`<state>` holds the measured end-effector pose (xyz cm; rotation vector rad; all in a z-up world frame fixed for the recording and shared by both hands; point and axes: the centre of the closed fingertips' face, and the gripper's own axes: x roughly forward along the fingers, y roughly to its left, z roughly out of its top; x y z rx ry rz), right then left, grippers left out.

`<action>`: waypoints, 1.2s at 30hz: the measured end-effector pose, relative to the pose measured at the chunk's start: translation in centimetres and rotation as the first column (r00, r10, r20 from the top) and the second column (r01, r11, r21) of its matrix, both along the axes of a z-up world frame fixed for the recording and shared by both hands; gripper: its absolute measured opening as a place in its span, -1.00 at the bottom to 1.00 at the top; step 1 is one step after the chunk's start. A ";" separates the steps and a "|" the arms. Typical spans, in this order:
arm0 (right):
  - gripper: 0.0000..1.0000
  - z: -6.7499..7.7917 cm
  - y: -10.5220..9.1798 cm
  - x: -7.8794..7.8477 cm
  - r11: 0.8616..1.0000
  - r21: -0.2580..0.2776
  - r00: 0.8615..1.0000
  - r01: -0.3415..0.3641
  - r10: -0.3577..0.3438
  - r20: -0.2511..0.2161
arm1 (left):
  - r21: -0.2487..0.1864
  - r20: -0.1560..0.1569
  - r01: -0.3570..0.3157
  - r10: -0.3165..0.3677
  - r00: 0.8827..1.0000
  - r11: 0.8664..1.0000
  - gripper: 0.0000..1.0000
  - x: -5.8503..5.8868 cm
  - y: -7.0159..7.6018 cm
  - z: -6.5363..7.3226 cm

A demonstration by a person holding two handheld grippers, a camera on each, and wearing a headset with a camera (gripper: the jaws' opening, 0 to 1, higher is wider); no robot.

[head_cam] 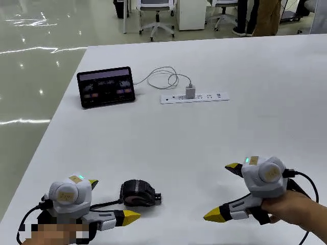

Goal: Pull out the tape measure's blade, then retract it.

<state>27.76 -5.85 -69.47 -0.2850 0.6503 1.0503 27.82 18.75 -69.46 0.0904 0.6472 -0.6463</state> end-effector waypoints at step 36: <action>0.96 -1.3 -11.0 -2.9 0.990 -0.046 0.991 0.134 -0.134 -0.013 | 0.020 -0.043 -0.011 0.012 0.999 1.000 1.00 -2.9 3.3 0.1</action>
